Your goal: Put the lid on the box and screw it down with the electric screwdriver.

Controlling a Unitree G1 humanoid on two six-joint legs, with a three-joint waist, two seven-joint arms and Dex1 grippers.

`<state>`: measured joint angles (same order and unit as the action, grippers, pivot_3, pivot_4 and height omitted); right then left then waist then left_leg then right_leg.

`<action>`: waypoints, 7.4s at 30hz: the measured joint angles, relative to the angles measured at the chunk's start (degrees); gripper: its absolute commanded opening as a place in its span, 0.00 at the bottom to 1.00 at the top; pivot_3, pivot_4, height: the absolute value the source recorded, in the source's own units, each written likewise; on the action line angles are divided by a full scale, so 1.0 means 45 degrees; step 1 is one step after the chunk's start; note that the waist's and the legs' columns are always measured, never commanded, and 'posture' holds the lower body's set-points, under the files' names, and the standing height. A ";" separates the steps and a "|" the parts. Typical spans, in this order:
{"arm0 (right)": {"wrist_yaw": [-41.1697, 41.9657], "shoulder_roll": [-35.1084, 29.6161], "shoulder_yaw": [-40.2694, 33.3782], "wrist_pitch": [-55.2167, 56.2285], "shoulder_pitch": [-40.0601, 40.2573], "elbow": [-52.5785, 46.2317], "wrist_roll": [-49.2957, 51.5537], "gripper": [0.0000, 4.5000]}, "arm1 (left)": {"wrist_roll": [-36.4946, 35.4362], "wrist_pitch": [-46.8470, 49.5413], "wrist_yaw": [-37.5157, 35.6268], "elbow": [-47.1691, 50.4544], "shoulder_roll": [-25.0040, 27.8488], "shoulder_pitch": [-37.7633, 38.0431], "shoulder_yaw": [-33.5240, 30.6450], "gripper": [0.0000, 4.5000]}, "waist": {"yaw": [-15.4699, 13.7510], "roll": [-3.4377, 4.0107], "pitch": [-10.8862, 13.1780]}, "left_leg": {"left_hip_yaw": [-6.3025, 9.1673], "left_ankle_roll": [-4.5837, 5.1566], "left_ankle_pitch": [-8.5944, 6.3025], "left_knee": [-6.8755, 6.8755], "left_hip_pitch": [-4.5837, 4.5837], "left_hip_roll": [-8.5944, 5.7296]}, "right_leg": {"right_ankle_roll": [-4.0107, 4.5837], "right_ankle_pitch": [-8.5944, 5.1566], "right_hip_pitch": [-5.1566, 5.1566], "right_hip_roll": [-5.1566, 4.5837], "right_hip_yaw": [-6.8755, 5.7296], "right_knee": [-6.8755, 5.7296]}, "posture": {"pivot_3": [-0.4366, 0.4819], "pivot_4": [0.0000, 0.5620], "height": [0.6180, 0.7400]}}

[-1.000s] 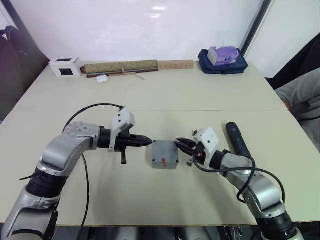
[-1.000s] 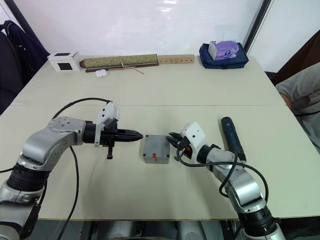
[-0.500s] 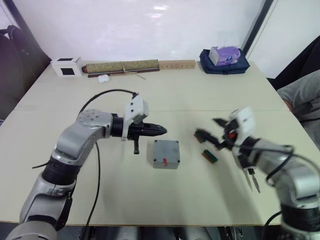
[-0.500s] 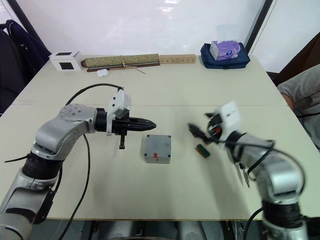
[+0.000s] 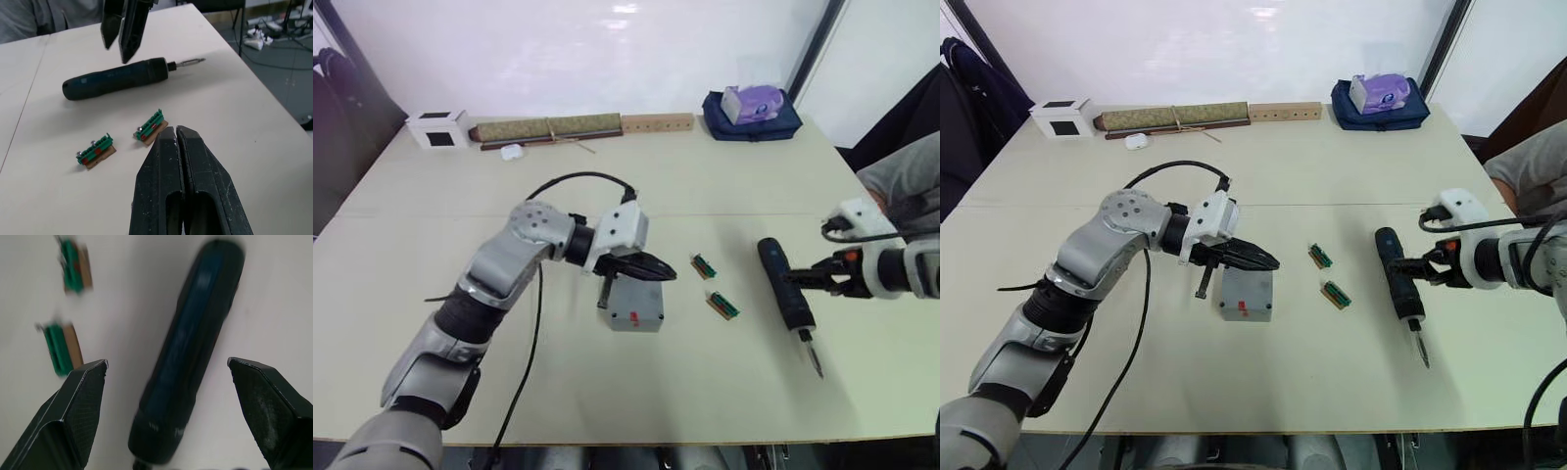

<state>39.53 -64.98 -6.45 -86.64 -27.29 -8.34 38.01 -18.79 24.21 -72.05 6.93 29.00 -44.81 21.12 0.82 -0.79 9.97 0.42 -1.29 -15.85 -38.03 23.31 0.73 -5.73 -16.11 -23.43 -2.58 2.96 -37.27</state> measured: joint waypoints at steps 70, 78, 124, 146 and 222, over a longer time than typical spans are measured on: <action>-0.5227 1.1069 -0.0361 0.9926 0.1823 -0.5878 -0.0023 0.40 | 0.0270 0.1483 0.1506 -0.0499 0.1380 0.1981 -0.0629 0.00 | 0.0039 0.0072 0.0036 | 0.0014 -0.0108 0.0067 -0.0058 0.0160 -0.0030 | -0.0039 0.0037 -0.0228 -0.0010 0.0028 -0.0174 | 0.48 0.27 1.00; -0.4916 1.1076 0.0451 1.0661 0.2128 -0.5588 -0.0500 0.40 | 0.0523 0.0928 0.1525 -0.0252 0.1172 0.2347 -0.0484 0.00 | 0.0040 0.0072 0.0032 | 0.0015 -0.0108 0.0067 -0.0058 0.0133 -0.0029 | -0.0038 0.0037 -0.0202 -0.0008 0.0028 -0.0176 | 0.48 0.27 1.00; -0.4493 1.1046 0.2577 1.3844 0.4370 -0.4825 -0.3665 0.40 | 0.1111 0.0675 0.1102 -0.0124 0.1278 0.2767 -0.0103 0.00 | 0.0048 -0.0059 -0.0250 | 0.0025 -0.0019 0.0011 0.0026 -0.0312 0.0005 | 0.0043 -0.0026 0.0264 0.0005 0.0012 -0.0055 | 0.48 0.27 1.00; -0.4636 1.1134 0.2825 1.3822 0.4318 -0.4695 -0.3925 0.40 | 0.1240 0.0956 0.1123 0.0090 0.1278 0.2796 -0.0009 0.00 | 0.0031 -0.0107 -0.0358 | 0.0031 -0.0012 0.0006 0.0053 -0.0314 0.0032 | 0.0054 -0.0032 0.0269 0.0006 0.0012 -0.0008 | 0.48 0.27 1.00; -0.1053 0.0401 -0.0184 0.1624 0.1030 0.1892 0.0945 0.98 | -0.1090 0.2235 0.1546 0.0448 0.1242 0.1881 -0.1605 0.00 | 0.0016 0.0077 0.0013 | -0.0012 0.0027 -0.0012 -0.0011 0.0018 -0.0015 | -0.0048 0.0021 -0.0037 0.0010 0.0084 0.0026 | 0.48 0.27 1.00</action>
<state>34.80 -63.17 -7.28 -79.33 -22.66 0.17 42.26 -23.70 34.27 -65.10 8.94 34.59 -36.35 13.90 0.90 -0.45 10.03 0.37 -1.16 -15.91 -38.08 23.39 0.66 -5.94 -16.01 -23.59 -2.54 3.34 -37.16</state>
